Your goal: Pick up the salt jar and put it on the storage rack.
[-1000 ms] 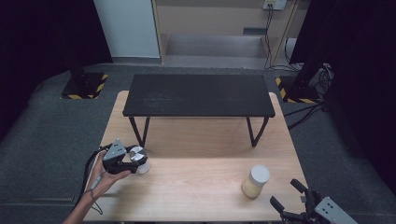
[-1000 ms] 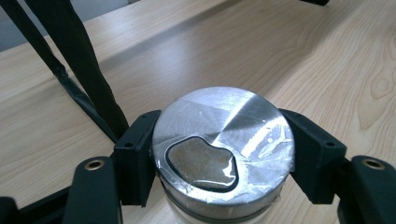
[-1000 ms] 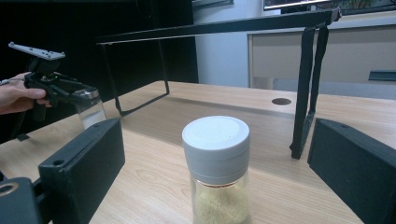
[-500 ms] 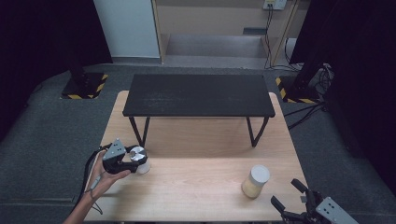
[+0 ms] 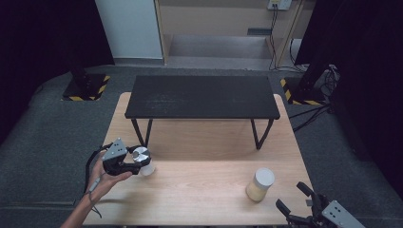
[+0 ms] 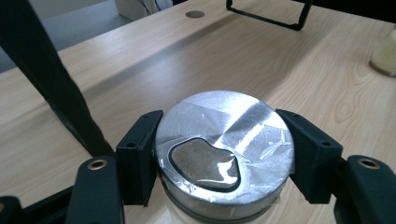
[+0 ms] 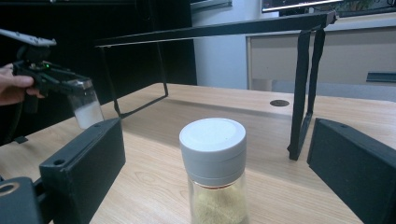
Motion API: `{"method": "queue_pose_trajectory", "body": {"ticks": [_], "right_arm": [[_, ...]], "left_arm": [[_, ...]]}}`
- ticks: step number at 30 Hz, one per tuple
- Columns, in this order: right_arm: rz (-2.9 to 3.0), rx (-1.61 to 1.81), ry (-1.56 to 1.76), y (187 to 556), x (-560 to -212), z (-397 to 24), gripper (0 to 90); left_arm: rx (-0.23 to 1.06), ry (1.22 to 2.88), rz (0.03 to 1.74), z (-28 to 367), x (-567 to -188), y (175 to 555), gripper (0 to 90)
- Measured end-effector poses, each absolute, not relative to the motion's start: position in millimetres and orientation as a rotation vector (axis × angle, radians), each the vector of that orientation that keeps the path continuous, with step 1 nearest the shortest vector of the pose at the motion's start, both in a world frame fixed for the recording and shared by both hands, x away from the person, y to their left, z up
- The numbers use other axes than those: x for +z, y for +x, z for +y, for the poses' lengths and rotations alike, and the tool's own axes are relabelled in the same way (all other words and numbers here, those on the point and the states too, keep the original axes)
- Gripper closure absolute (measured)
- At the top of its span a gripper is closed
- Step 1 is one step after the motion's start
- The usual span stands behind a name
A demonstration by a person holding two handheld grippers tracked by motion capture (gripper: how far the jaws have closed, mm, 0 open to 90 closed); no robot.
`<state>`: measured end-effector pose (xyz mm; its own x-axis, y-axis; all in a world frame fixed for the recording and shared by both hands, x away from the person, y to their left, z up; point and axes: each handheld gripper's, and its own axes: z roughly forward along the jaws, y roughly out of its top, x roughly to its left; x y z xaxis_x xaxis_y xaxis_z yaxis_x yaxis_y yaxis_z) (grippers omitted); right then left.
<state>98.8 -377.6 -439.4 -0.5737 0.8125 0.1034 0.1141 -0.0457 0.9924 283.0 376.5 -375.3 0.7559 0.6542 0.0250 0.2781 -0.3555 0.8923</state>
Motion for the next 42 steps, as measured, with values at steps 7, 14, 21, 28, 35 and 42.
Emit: {"method": "queue_pose_trajectory", "body": {"ticks": [7, 14, 21, 28, 35, 42], "right_arm": [[1.692, 1.672, 0.983, 99, -439, -378, 4.4], [1.692, 1.674, 0.982, 99, -439, -378, 4.4], [1.690, 1.673, 0.977, 99, -440, -379, 4.4], [1.692, 1.673, 0.978, 99, -440, -379, 4.5], [1.692, 1.676, 0.979, 100, -440, -379, 4.5], [1.694, 1.674, 0.983, 101, -440, -379, 4.5]], "left_arm": [[0.434, 1.932, 0.662, 371, -345, 282, 33.7], [0.406, 1.940, 0.583, 364, -309, 282, 33.7], [0.372, 1.961, 0.473, 360, -278, 291, 33.7], [0.318, 1.963, 0.380, 357, -255, 303, 33.7], [0.305, 1.948, 0.357, 352, -235, 313, 33.7], [0.336, 1.942, 0.360, 346, -212, 326, 33.7]]}}
